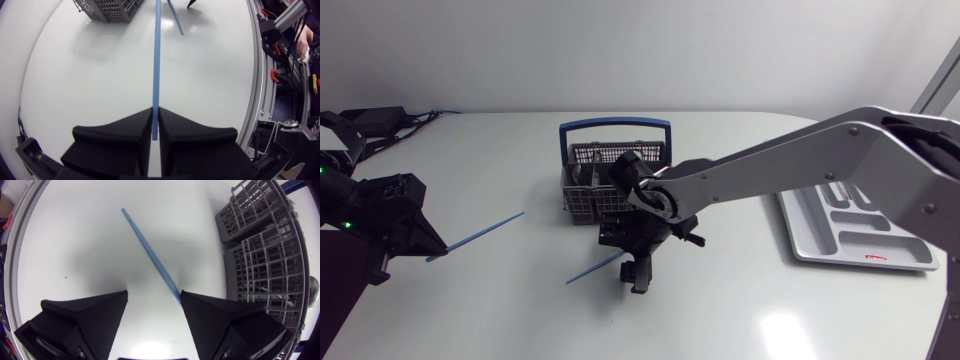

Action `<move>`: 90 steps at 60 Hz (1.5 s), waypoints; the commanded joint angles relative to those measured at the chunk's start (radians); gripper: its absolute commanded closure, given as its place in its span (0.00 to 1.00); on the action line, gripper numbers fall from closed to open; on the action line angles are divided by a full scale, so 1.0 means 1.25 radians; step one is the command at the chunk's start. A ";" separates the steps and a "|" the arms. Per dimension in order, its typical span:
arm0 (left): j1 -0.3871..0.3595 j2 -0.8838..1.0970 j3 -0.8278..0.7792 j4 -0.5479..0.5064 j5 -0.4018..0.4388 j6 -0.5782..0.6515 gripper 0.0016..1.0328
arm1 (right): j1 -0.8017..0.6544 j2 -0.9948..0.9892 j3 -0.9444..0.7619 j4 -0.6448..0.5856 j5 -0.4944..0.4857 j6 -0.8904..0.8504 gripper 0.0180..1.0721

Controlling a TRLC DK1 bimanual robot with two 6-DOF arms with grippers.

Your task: Unload the cutlery basket into the drawer organizer.

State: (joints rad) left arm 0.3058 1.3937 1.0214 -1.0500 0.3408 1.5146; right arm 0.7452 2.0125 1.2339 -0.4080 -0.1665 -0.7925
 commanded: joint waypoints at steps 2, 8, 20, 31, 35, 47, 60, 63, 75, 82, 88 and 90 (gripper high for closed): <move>0.024 -0.011 -0.023 -0.014 0.027 0.017 0.97 | -0.010 0.080 -0.019 0.013 0.007 0.027 0.26; 0.046 -0.011 -0.033 -0.013 0.045 0.042 0.97 | -0.017 0.085 -0.014 0.027 -0.009 0.045 0.21; 0.073 0.012 -0.055 -0.012 0.064 0.087 0.97 | -0.022 0.114 -0.014 0.049 -0.013 0.132 0.21; 0.090 0.043 -0.066 -0.002 0.073 0.115 0.97 | -0.029 0.131 -0.035 0.054 -0.028 0.181 0.21; 0.094 0.046 -0.066 -0.002 0.075 0.119 0.97 | -0.029 0.136 -0.027 0.016 -0.026 0.186 0.21; 0.109 0.043 -0.071 -0.007 0.077 0.136 0.97 | 0.015 0.144 -0.041 -0.064 0.013 0.186 0.22; 0.109 0.023 -0.084 -0.010 0.077 0.137 0.97 | 0.019 0.180 -0.010 -0.112 0.010 0.189 0.22; 0.115 0.018 -0.086 -0.015 0.077 0.143 0.97 | 0.015 0.180 -0.005 -0.114 0.001 0.189 0.22; 0.127 0.008 -0.096 -0.020 0.077 0.157 0.97 | -0.008 0.195 0.034 -0.157 -0.039 0.223 0.22; 0.127 0.010 -0.102 -0.020 0.080 0.162 0.97 | -0.011 0.211 0.062 -0.227 -0.075 0.224 0.22; 0.127 0.010 -0.105 -0.020 0.081 0.165 0.97 | -0.011 0.214 0.060 -0.252 -0.091 0.230 0.22; 0.128 0.010 -0.105 -0.020 0.081 0.168 0.97 | -0.011 0.212 0.057 -0.257 -0.097 0.233 0.22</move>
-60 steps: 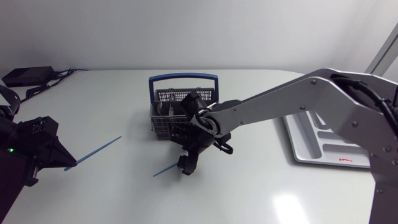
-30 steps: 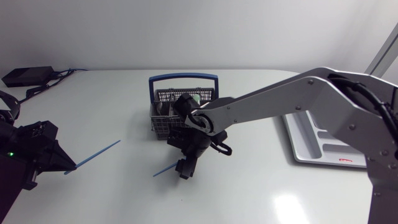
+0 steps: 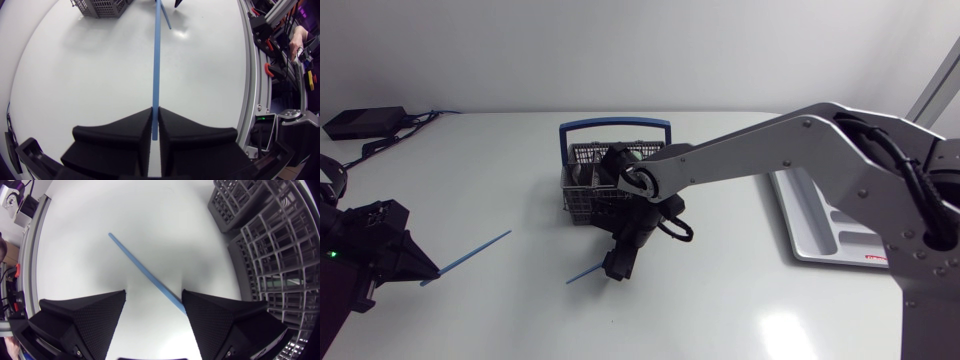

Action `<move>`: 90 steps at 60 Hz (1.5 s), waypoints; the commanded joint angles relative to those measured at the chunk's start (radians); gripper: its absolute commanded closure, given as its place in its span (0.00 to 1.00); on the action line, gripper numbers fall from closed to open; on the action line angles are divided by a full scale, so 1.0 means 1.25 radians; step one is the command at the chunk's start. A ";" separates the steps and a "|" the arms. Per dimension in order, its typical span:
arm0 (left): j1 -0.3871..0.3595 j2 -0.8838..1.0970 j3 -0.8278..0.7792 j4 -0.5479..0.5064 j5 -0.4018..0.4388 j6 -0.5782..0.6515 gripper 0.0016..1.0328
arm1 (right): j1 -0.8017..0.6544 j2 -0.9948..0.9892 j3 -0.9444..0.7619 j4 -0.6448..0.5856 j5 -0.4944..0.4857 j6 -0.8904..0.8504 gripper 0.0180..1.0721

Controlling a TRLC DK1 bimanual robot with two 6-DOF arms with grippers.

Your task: Unload the cutlery basket into the drawer organizer.

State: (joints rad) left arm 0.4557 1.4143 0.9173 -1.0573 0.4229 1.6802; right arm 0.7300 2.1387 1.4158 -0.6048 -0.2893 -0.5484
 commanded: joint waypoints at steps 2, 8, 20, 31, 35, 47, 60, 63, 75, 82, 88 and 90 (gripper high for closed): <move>0.010 -0.006 -0.023 -0.014 0.015 0.035 0.97 | 0.004 0.108 -0.094 -0.102 0.000 0.044 0.22; 0.011 -0.006 -0.028 -0.014 0.016 0.039 0.97 | 0.011 0.093 -0.117 -0.098 0.000 0.056 0.22; 0.011 -0.009 -0.033 -0.014 0.018 0.041 0.97 | 0.026 0.038 -0.171 -0.089 0.000 0.067 0.22; 0.012 -0.012 -0.034 -0.014 0.018 0.041 0.97 | 0.036 -0.003 -0.209 -0.072 0.049 0.059 0.22; 0.011 -0.016 -0.037 -0.014 0.020 0.041 0.97 | 0.023 -0.006 -0.209 -0.072 0.095 0.039 0.22; 0.029 -0.027 -0.040 -0.014 0.041 0.047 0.97 | -0.002 -0.024 -0.209 -0.094 0.179 0.017 0.22; 0.040 -0.064 -0.037 -0.030 0.115 0.045 0.97 | -0.012 -0.024 -0.221 -0.104 0.206 0.004 0.40; 0.040 -0.070 -0.038 -0.030 0.123 0.044 0.97 | -0.008 -0.022 -0.222 -0.103 0.204 0.003 0.46; 0.036 -0.091 -0.045 -0.033 0.134 0.035 0.97 | 0.017 -0.008 -0.227 -0.094 0.198 0.006 0.68; 0.040 -0.101 -0.049 -0.034 0.134 0.034 0.97 | 0.035 -0.005 -0.233 -0.084 0.197 0.009 0.73; 0.043 -0.108 -0.053 -0.034 0.134 0.033 0.97 | 0.047 -0.006 -0.243 -0.071 0.186 0.013 0.81; 0.044 -0.113 -0.054 -0.035 0.135 0.030 0.97 | 0.052 -0.008 -0.249 -0.066 0.187 0.014 0.81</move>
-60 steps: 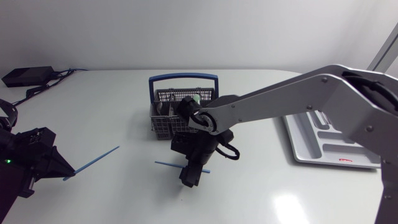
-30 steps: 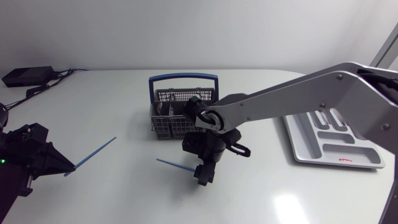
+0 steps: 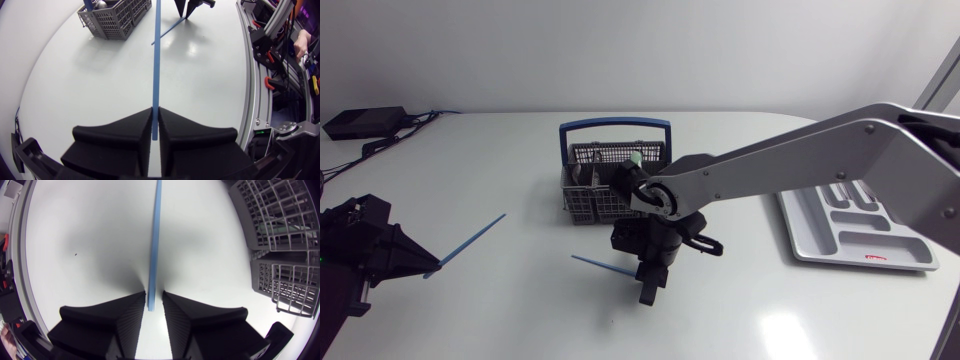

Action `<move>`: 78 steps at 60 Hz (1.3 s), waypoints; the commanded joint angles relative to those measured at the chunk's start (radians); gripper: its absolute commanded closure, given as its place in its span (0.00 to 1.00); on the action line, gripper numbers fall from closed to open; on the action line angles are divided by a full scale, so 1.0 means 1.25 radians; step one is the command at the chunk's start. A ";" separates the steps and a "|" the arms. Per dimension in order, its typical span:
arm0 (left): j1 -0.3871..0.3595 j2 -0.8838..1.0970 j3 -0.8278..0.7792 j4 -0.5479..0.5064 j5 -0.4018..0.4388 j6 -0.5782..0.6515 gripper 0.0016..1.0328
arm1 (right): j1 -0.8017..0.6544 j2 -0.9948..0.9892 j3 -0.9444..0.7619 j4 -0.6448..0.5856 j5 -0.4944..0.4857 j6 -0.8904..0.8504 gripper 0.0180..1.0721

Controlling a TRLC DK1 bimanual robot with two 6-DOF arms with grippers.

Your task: Unload the cutlery basket into the drawer organizer.

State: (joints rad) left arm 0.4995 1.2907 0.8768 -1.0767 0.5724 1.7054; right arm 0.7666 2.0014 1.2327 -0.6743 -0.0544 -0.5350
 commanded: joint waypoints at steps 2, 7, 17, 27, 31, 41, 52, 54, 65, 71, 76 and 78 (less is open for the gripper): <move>0.009 -0.019 -0.023 -0.020 0.017 0.008 0.97 | 0.024 0.101 -0.109 -0.007 -0.001 0.003 0.82; 0.011 -0.030 -0.027 -0.021 0.022 0.006 0.97 | 0.026 0.089 -0.131 0.003 -0.001 0.003 0.82; 0.010 -0.058 -0.029 -0.026 0.030 -0.005 0.97 | 0.035 0.011 -0.198 0.015 -0.025 0.000 0.85; -0.001 -0.090 -0.030 -0.034 0.043 -0.028 0.97 | 0.033 -0.066 -0.266 0.028 -0.042 0.002 0.86; -0.009 -0.102 -0.034 -0.036 0.044 -0.039 0.97 | 0.035 -0.104 -0.293 0.028 -0.046 0.003 0.86; -0.016 -0.129 -0.036 -0.041 0.046 -0.052 0.97 | 0.029 -0.202 -0.363 0.028 -0.050 0.013 0.86; -0.047 -0.154 -0.033 -0.041 0.050 -0.092 0.97 | -0.009 -0.324 -0.429 0.014 -0.060 0.018 0.86; -0.052 -0.159 -0.033 -0.039 0.051 -0.095 0.97 | -0.016 -0.343 -0.438 0.012 -0.060 0.019 0.86; -0.072 -0.170 -0.035 -0.039 0.053 -0.114 0.97 | -0.051 -0.435 -0.481 -0.008 -0.060 0.023 0.86; -0.077 -0.177 -0.044 -0.039 0.053 -0.114 0.97 | -0.102 -0.473 -0.490 -0.018 -0.060 0.016 0.86; -0.077 -0.181 -0.047 -0.038 0.053 -0.114 0.97 | -0.142 -0.487 -0.498 -0.023 -0.060 -0.001 0.86; -0.078 -0.182 -0.049 -0.038 0.053 -0.116 0.97 | -0.154 -0.493 -0.500 -0.023 -0.060 -0.005 0.86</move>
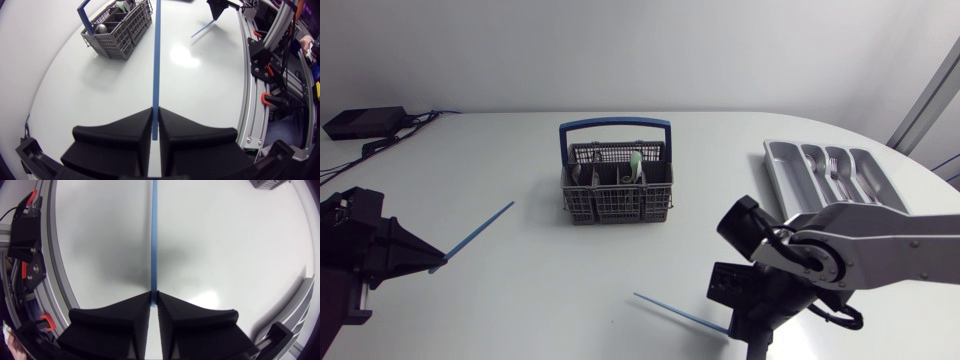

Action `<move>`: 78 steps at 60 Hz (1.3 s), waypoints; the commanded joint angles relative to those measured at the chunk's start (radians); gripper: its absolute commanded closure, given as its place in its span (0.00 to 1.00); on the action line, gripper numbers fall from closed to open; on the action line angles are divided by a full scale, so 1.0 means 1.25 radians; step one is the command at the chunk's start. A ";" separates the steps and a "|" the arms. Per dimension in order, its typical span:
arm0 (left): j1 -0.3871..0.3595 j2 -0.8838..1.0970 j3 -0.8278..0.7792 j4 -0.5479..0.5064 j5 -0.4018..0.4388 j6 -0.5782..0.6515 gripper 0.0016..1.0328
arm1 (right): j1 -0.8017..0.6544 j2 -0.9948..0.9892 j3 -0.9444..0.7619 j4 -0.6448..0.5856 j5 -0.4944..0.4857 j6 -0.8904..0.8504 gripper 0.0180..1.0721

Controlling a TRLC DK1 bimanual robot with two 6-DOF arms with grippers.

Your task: Unload the cutlery basket into the drawer organizer.

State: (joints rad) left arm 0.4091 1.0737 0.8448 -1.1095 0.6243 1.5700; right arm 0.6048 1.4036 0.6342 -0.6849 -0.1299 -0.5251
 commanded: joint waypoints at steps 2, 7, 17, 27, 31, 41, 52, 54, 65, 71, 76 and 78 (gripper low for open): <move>-0.006 -0.011 -0.023 -0.012 0.011 -0.009 0.97 | -0.035 -0.023 -0.023 -0.020 0.001 -0.014 0.86; -0.007 -0.022 -0.028 -0.012 0.011 -0.012 0.97 | -0.083 -0.058 -0.026 -0.042 0.000 -0.040 0.86; -0.006 -0.035 -0.032 -0.012 0.011 -0.015 0.97 | -0.240 -0.137 -0.019 -0.094 -0.022 -0.127 0.86; -0.024 -0.035 -0.023 -0.007 0.022 -0.062 0.97 | -0.396 -0.187 -0.008 -0.116 -0.058 -0.175 0.86; -0.044 -0.035 -0.017 0.009 0.025 -0.111 0.97 | -0.472 -0.187 0.009 -0.116 -0.083 -0.176 0.86; -0.131 -0.038 -0.019 0.106 0.025 -0.300 0.97 | -0.647 -0.131 0.073 -0.105 -0.123 -0.173 0.85; -0.279 -0.038 -0.009 0.245 -0.005 -0.569 0.97 | -0.765 -0.033 0.160 -0.073 -0.167 -0.101 0.85; -0.324 -0.033 -0.008 0.275 -0.034 -0.623 0.97 | -0.783 -0.009 0.177 -0.051 -0.175 -0.072 0.84; -0.526 0.015 0.019 0.383 -0.169 -0.815 0.97 | -0.788 0.098 0.233 0.019 -0.181 0.051 0.83; -0.574 0.058 0.057 0.391 -0.180 -0.872 0.97 | -0.783 0.152 0.260 0.052 -0.181 0.108 0.83; -0.600 0.092 0.084 0.396 -0.180 -0.906 0.97 | -0.782 0.185 0.278 0.075 -0.189 0.149 0.83; -0.610 0.098 0.090 0.400 -0.180 -0.915 0.97 | -0.782 0.194 0.284 0.075 -0.193 0.153 0.83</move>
State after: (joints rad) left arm -0.3256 1.1614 0.9073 -0.6212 0.4053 0.4953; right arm -0.3805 1.6062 0.9607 -0.6010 -0.3565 -0.3988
